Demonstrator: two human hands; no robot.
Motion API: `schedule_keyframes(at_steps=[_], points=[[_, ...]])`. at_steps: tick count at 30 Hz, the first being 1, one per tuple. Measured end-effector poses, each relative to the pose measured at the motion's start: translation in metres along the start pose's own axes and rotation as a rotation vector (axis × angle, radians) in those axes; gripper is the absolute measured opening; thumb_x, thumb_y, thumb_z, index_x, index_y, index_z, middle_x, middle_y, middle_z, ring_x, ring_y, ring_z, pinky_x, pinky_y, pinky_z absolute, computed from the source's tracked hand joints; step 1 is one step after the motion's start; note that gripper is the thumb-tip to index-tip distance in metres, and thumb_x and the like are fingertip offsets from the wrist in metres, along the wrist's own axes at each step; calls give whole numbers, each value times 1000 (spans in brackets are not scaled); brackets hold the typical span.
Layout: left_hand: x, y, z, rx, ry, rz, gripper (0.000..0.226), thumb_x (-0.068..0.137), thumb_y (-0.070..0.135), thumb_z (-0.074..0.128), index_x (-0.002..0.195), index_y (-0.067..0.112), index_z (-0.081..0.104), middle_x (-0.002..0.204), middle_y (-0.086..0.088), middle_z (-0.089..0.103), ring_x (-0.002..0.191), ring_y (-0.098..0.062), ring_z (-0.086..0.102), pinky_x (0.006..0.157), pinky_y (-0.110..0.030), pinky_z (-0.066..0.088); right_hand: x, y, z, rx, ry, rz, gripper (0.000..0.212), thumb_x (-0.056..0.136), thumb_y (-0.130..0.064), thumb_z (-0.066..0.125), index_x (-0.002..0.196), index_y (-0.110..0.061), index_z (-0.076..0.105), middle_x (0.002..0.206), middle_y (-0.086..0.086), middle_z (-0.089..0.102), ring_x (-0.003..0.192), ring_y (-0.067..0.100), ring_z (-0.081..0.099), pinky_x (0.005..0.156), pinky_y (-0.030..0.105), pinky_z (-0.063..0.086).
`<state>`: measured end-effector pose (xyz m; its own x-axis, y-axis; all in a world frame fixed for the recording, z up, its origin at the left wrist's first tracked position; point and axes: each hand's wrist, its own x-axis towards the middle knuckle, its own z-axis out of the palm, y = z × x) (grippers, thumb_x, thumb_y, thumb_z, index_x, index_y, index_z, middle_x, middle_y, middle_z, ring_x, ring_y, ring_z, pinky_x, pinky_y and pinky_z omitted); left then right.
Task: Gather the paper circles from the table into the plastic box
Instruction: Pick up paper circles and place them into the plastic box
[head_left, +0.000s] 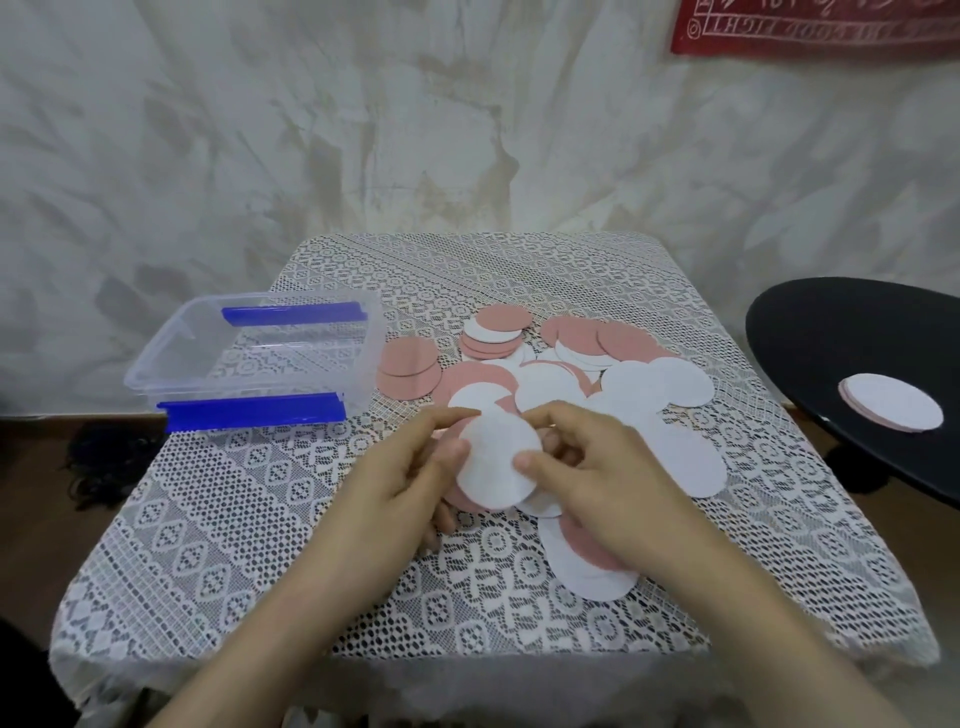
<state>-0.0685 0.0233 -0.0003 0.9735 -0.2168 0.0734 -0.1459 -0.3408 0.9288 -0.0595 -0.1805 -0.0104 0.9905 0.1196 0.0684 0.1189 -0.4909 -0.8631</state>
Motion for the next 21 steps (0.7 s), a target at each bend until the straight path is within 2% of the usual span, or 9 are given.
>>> schedule_keyframes(at_steps=[3, 5, 7, 9, 11, 13, 16, 18, 21], points=[[-5, -7, -3, 32, -21, 38, 30, 96, 26, 62, 118, 46, 61, 86, 15, 69, 65, -3, 64, 55, -23, 53, -5, -7, 10, -99, 11, -39, 7, 90, -36, 70, 94, -36, 64, 79, -12, 62, 68, 4, 58, 70, 30, 50], [-5, -13, -7, 264, 11, 129, 26, 97, 41, 56, 122, 49, 57, 90, 24, 67, 70, -1, 64, 58, -19, 49, -9, -11, 9, -194, 13, -99, 14, 89, -43, 69, 83, -36, 58, 75, -12, 59, 66, 4, 54, 63, 25, 42], [-7, -17, -11, 501, 32, 212, 24, 100, 51, 43, 121, 47, 53, 84, 23, 65, 72, -1, 61, 61, -26, 48, -13, -14, 9, -266, -8, -135, 17, 91, -44, 67, 82, -34, 56, 72, -12, 56, 65, 3, 51, 57, 20, 36], [-9, -22, -14, 609, 39, 252, 26, 98, 53, 40, 119, 44, 52, 85, 18, 64, 77, -3, 58, 68, -33, 49, -17, -18, 14, -330, -50, -141, 13, 93, -46, 63, 92, -35, 56, 71, -11, 58, 68, 4, 52, 58, 21, 38], [-13, -28, -12, 580, 12, 257, 23, 99, 54, 39, 117, 44, 49, 82, 17, 62, 78, -3, 57, 68, -32, 47, -22, -19, 20, -396, -99, -169, 14, 97, -49, 56, 101, -37, 52, 71, -10, 59, 70, 7, 54, 63, 27, 44], [-17, -31, -9, 524, 6, 255, 17, 100, 50, 43, 116, 45, 46, 76, 20, 58, 77, -1, 56, 63, -25, 41, -25, -19, 25, -438, -112, -208, 16, 101, -51, 44, 101, -36, 47, 70, -10, 55, 69, 11, 53, 65, 34, 46], [-19, -28, -10, 501, 38, 292, 11, 101, 46, 44, 112, 46, 45, 76, 23, 55, 78, 0, 55, 61, -19, 36, -30, -22, 26, -455, -67, -245, 21, 104, -49, 35, 102, -33, 48, 66, -10, 50, 68, 14, 51, 65, 35, 44], [-18, -29, -11, 527, 30, 321, 9, 100, 46, 41, 108, 45, 43, 77, 20, 54, 78, -4, 53, 63, -22, 38, -32, -23, 29, -487, -62, -263, 19, 105, -47, 33, 102, -33, 46, 67, -11, 48, 69, 14, 50, 64, 34, 43], [-18, -33, -8, 574, -16, 325, 3, 102, 37, 42, 104, 38, 41, 80, 15, 54, 75, -6, 49, 63, -35, 42, -33, -21, 35, -632, -125, -254, 16, 104, -46, 25, 93, -35, 28, 73, -11, 42, 71, 17, 49, 65, 41, 45]])
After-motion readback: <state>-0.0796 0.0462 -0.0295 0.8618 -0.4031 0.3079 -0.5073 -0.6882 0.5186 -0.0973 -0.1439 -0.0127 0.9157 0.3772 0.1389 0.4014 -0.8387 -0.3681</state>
